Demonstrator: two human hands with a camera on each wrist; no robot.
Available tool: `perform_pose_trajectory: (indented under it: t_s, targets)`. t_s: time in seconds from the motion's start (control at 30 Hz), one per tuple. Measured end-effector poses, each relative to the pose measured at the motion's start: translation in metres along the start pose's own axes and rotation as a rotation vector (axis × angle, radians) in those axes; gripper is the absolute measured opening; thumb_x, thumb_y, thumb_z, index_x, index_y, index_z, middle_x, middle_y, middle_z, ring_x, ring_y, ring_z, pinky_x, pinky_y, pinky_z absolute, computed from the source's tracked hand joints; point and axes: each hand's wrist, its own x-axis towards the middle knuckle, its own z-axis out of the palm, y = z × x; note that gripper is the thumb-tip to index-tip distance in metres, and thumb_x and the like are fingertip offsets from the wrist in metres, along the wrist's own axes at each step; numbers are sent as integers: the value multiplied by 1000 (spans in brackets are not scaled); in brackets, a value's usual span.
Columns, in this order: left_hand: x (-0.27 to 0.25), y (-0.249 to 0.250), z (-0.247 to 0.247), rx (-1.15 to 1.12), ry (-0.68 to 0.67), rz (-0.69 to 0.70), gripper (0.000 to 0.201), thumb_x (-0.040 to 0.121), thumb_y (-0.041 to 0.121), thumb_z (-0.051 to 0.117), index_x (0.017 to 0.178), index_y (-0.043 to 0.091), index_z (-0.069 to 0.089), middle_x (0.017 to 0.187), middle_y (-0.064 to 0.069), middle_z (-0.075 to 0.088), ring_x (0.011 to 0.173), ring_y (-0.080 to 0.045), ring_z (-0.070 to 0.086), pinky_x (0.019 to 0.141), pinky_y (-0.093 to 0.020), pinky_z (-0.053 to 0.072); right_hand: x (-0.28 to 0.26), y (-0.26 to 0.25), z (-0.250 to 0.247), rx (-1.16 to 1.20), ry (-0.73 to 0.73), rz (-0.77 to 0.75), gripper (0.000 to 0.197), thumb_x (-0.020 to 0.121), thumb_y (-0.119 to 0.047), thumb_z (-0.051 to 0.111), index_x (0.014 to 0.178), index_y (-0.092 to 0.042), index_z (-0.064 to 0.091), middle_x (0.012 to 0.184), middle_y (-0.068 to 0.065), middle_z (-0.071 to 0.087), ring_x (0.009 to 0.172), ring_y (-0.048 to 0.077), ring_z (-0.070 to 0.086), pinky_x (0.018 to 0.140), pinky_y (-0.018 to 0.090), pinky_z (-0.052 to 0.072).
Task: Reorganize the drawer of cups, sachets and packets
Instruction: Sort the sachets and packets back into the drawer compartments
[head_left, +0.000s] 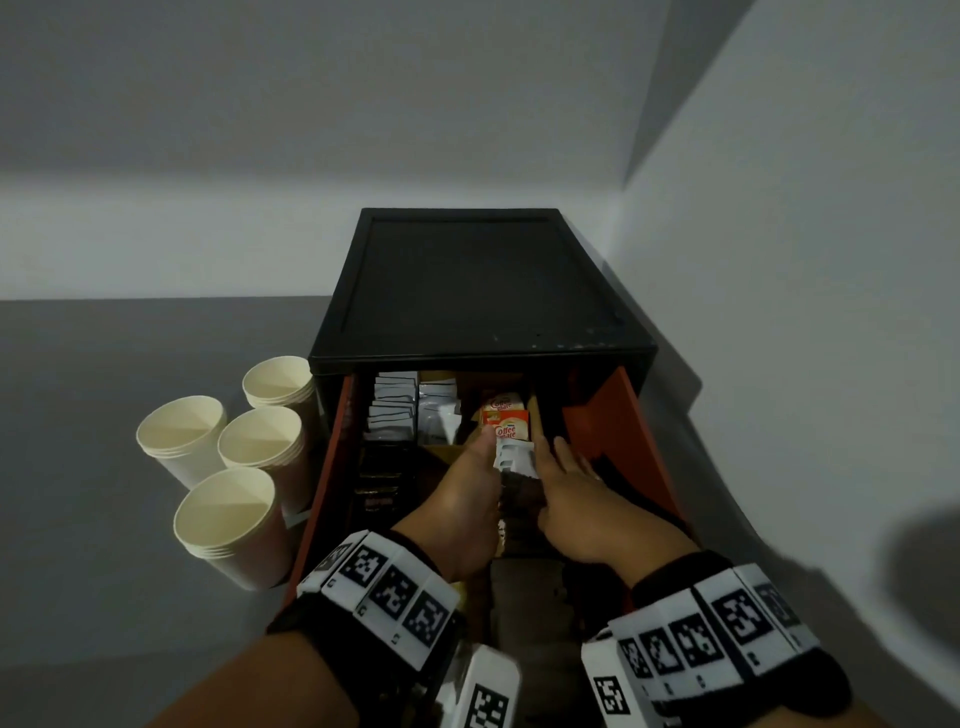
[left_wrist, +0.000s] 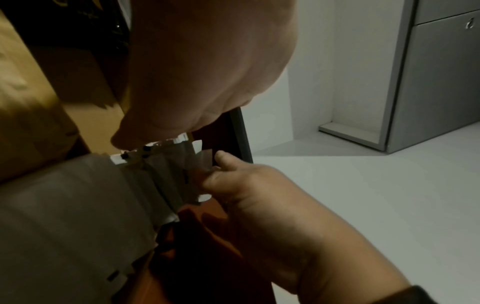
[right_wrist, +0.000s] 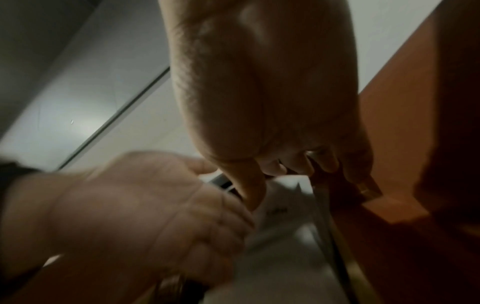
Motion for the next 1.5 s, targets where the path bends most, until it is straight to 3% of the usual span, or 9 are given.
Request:
perform_pose_trajectory:
  t_s: [0.23, 0.33, 0.5, 0.6, 0.8, 0.93, 1.1, 1.3, 1.5]
  targets:
    - [1, 3, 7, 23, 53, -111, 59, 97, 55, 27, 135, 16, 51, 123, -5, 60, 118, -22, 54, 67, -27, 41, 1, -7, 9, -27, -73, 23, 81, 96, -10, 39, 146, -31, -21, 150, 1, -35, 142, 29, -21, 117, 46, -1]
    - [3, 5, 0, 53, 41, -82, 58, 100, 50, 23, 130, 10, 52, 74, -4, 69, 67, -15, 68, 53, -23, 47, -2, -2, 0, 18, 14, -12, 74, 98, -16, 39, 148, -31, -14, 154, 1, -28, 143, 30, -16, 116, 46, 1]
    - [4, 0, -2, 49, 14, -99, 57, 99, 52, 23, 97, 10, 62, 56, -9, 67, 44, -16, 64, 37, -19, 48, -2, 3, -8, -3, 298, -140, 35, 95, -9, 46, 129, -11, 55, 136, 11, 47, 125, 26, 45, 103, 30, 36]
    - [5, -2, 1, 56, 24, -88, 56, 99, 51, 25, 114, 11, 61, 67, -9, 69, 48, -16, 65, 39, -19, 49, -3, -1, -6, -38, 311, -146, 26, 91, -5, 43, 107, -6, 64, 109, 12, 63, 104, 28, 58, 88, 33, 45]
    - [5, 3, 6, 35, 83, -109, 62, 95, 58, 32, 129, 13, 56, 121, -17, 63, 108, -24, 61, 61, -28, 51, 7, -2, 3, -177, 280, -202, 33, 92, -3, 49, 123, -11, 58, 127, 10, 54, 115, 25, 53, 98, 31, 44]
    - [3, 4, 0, 77, 51, -130, 52, 99, 52, 23, 96, 15, 60, 58, -4, 69, 46, -12, 65, 31, -18, 44, 6, 4, -4, -19, 438, -228, 19, 93, -15, 52, 106, -14, 66, 115, 5, 55, 105, 18, 54, 86, 24, 44]
    - [-4, 4, 0, 48, 12, -130, 63, 100, 49, 22, 70, 7, 58, 40, -7, 56, 29, -15, 53, 28, -15, 37, 8, 6, -13, -43, 385, -232, 18, 91, -11, 54, 100, -14, 69, 107, 4, 62, 98, 19, 59, 81, 25, 46]
    - [3, 1, 3, 28, 70, -147, 61, 97, 55, 27, 123, 9, 57, 91, -12, 64, 63, -19, 67, 42, -21, 50, 14, -1, -5, -182, 264, -172, 29, 90, -3, 53, 116, -13, 63, 117, 12, 59, 104, 25, 59, 87, 30, 49]
    - [2, 3, 7, 24, 47, -128, 60, 97, 53, 31, 127, 8, 56, 107, -13, 64, 80, -18, 65, 53, -25, 49, 21, -3, -2, -237, 291, -171, 32, 91, -5, 52, 122, -14, 59, 121, 11, 58, 110, 26, 56, 93, 31, 48]
